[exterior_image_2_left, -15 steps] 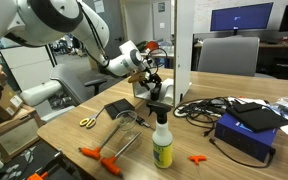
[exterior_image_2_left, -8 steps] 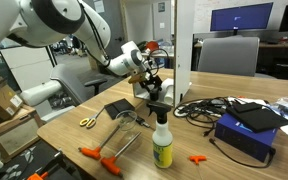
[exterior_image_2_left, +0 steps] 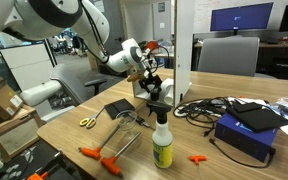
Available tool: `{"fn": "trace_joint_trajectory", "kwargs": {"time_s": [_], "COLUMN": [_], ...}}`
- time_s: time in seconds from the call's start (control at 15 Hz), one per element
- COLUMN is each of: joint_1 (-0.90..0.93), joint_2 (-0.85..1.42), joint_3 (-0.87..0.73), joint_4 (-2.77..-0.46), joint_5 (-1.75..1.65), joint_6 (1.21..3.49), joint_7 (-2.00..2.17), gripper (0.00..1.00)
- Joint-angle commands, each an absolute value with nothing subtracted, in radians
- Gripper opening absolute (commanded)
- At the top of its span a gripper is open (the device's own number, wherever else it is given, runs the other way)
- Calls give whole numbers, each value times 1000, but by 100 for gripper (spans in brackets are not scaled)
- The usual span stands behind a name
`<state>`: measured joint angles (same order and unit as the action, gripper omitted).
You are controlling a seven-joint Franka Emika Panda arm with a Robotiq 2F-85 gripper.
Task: Pick up the object from the table and put it on the first shelve
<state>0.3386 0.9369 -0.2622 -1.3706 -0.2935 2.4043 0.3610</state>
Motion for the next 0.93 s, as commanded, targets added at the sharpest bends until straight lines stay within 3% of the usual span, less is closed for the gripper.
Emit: {"fn": "trace_joint_trajectory", "kwargs": {"time_s": [0.0, 0.87], "joint_1": [334, 272], "joint_2": [817, 268], "joint_3": [-244, -95], "joint_4": [-1486, -2023], "joint_5": [-310, -267], "joint_6": [2372, 2145], "joint_7": [377, 368], "gripper": [100, 100]}}
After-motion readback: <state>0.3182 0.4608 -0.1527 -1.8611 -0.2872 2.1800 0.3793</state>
